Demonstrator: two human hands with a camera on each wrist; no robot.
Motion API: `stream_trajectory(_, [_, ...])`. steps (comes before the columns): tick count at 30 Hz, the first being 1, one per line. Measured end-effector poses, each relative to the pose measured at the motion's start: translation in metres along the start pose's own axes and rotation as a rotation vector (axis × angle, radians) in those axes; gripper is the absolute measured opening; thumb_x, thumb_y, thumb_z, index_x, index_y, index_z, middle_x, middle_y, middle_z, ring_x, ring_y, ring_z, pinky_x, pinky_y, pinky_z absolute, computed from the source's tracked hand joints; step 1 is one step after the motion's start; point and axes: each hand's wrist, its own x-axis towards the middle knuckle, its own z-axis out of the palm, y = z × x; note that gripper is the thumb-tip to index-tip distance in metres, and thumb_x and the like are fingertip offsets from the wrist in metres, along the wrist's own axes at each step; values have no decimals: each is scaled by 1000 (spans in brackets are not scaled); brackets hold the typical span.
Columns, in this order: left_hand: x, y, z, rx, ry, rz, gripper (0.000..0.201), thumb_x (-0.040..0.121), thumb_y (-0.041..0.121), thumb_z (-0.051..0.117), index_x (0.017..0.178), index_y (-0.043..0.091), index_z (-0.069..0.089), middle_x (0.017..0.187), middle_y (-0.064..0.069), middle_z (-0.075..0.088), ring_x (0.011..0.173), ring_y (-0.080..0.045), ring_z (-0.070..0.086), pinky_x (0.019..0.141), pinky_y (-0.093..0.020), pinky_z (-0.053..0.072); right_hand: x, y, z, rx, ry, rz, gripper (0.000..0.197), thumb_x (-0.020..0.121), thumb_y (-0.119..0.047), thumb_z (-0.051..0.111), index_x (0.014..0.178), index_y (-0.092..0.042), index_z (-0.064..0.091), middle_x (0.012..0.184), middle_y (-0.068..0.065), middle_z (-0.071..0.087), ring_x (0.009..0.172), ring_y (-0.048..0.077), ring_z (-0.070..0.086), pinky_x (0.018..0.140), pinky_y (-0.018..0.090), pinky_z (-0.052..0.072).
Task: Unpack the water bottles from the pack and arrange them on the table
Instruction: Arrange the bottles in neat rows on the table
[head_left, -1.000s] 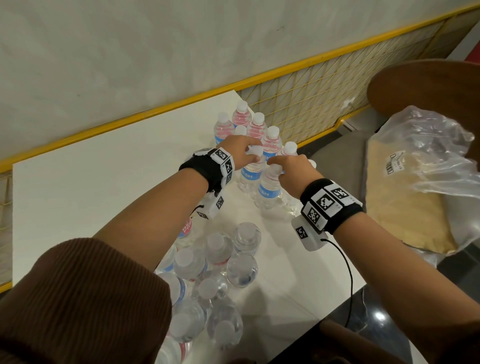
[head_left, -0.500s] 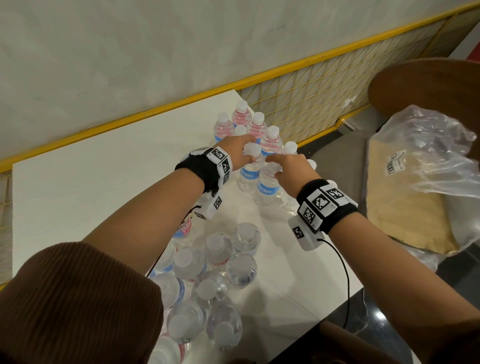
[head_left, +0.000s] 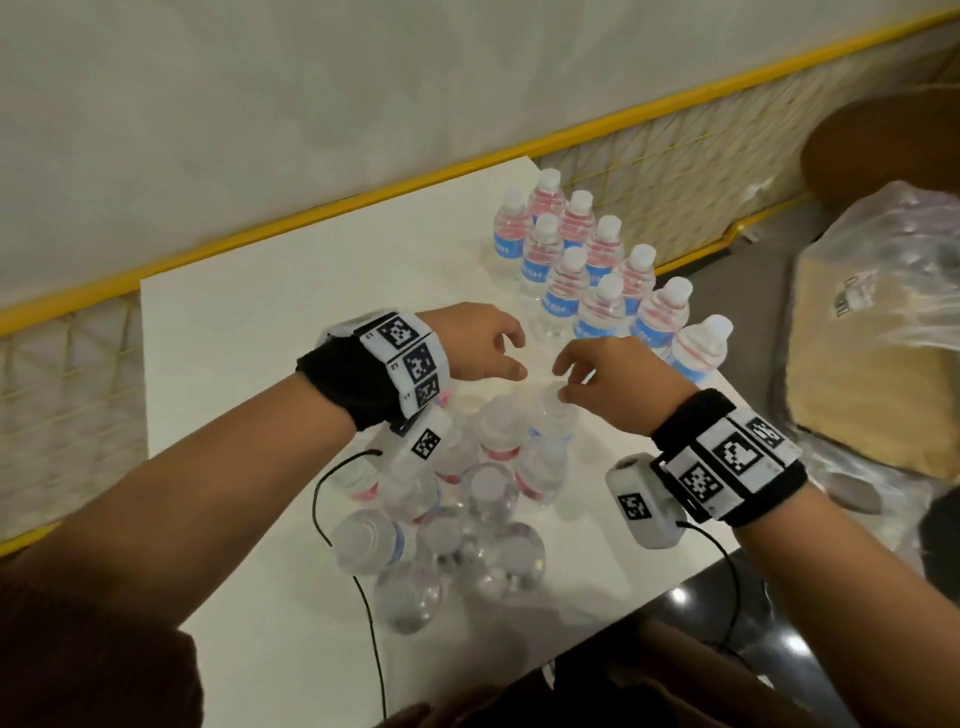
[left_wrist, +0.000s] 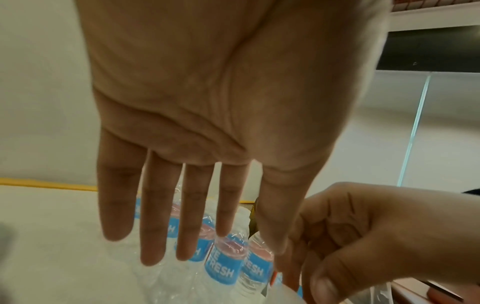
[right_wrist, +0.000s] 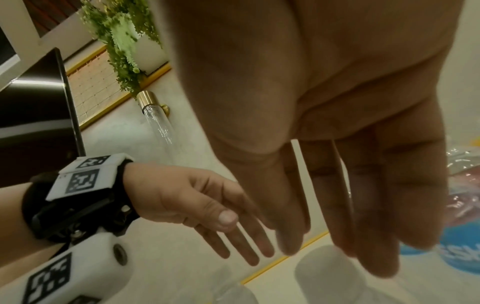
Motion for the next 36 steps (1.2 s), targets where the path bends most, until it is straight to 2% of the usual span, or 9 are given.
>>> stream_trajectory(6, [-45,-30,19,0,-3,-23,51,87,42,60,133,22,48,127,0,56,112,-18,56,93,-27,42,-17,-15,13,-67,31,79,28,85,-25,65,112,-16,61,113,6,60,100,21,56,81,27,43])
stream_trajectory(12, [-73,-42,59,15,-18,33,60,85,42,62,139,26,40,135,-3,51,121,-21,51,101,-34,42,-34,-27,27,-81,22,194,26,83,-31,68,103,-15,62,106,6,62,92,20,52,77,27,41])
stream_trajectory(20, [-68,-11,82,104,68,66,61,80,45,64,134,26,45,132,-11,46,121,-33,49,99,-44,44,-56,-36,51,-25,-29,304,49,79,-31,72,123,-20,52,113,7,61,91,19,50,79,28,41])
stream_trajectory(23, [-72,1,91,155,73,59,64,76,54,64,131,26,48,133,-12,44,125,-33,44,102,-45,41,-66,-36,54,-6,-2,341,52,79,-33,72,122,-19,48,111,8,61,91,20,51,78,28,42])
stream_trajectory(26, [-74,-2,103,236,-1,79,68,64,70,58,123,38,50,138,-8,40,133,-32,31,107,-50,32,-79,-35,54,31,53,377,45,79,-36,71,112,-17,46,103,8,62,88,21,55,72,29,45])
stream_trajectory(29, [-76,-12,107,274,-26,111,79,48,86,46,120,51,46,143,-5,38,136,-33,25,107,-56,27,-92,-36,59,150,-52,449,46,76,-45,72,105,-20,46,89,4,62,78,21,62,65,31,55])
stream_trajectory(32, [-84,-17,96,138,7,151,69,71,62,64,133,40,43,143,-4,38,136,-27,31,109,-48,31,-95,-27,82,413,-175,543,54,78,-49,69,117,-21,44,99,9,63,88,26,70,78,43,59])
stream_trajectory(34, [-89,-24,85,-105,128,192,59,81,41,68,134,28,47,140,-3,44,131,-21,41,110,-37,34,-96,-17,105,649,-214,623,64,81,-54,62,131,-25,36,109,14,60,91,33,70,85,50,55])
stream_trajectory(36, [-93,-40,76,-276,319,203,52,84,31,68,132,21,51,138,-4,47,130,-19,44,110,-29,32,-99,-7,128,941,-252,685,74,80,-62,58,140,-28,30,120,22,51,91,40,69,86,55,53])
